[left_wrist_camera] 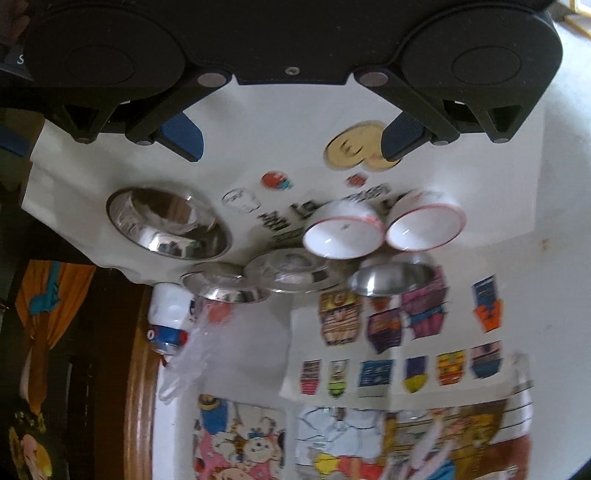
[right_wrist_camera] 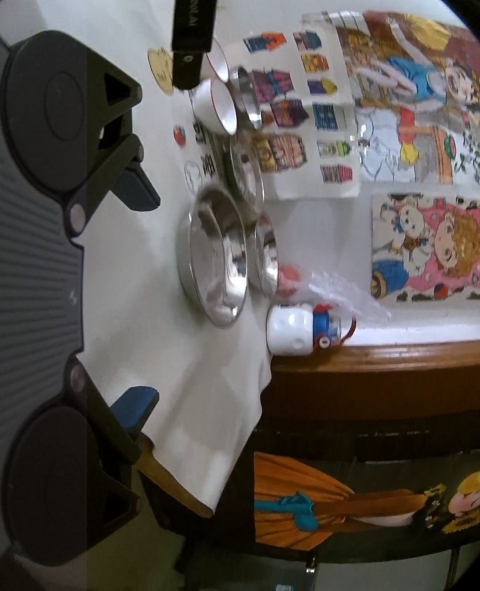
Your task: Organize plates and bowls
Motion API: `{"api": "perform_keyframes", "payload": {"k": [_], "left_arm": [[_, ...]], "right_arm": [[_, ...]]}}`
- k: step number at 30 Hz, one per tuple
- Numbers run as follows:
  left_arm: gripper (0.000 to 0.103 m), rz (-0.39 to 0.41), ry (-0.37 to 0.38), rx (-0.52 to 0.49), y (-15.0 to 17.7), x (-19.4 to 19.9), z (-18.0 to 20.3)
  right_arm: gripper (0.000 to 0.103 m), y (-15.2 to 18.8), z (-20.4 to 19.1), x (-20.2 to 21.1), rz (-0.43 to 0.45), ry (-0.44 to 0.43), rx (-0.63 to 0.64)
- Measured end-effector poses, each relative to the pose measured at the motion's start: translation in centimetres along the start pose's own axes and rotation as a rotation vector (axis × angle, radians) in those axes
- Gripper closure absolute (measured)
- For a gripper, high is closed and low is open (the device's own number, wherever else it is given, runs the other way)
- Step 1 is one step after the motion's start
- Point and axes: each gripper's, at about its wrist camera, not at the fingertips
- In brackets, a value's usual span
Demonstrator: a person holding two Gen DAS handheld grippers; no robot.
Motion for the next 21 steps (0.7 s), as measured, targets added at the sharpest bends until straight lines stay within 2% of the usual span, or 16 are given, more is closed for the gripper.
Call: {"api": "perform_keyframes", "payload": {"k": [7,10,21], "left_arm": [[0.001,-0.024,0.058,-0.013,-2.3,-4.1,1.5],[0.001,-0.034,0.078,-0.007,-3.2,-5.8,1.9],[0.003,-0.081,0.115,-0.025,-4.8,-11.5,3.5]], "right_arm": [[0.000,-1.7,3.2,-2.8,0.002,0.032,-0.005],[0.000,-2.8,4.0,-4.2,0.006,0.014,0.008],[0.000,-4.4,3.6,-9.5,-0.038,-0.059,0.052]]}}
Point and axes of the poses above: each gripper's, at about its wrist camera, not at the fingertips, and x roughly against the way its jaws point, z to its right, y to its underside, and after that the axes turned 1 degree about x, right-handed
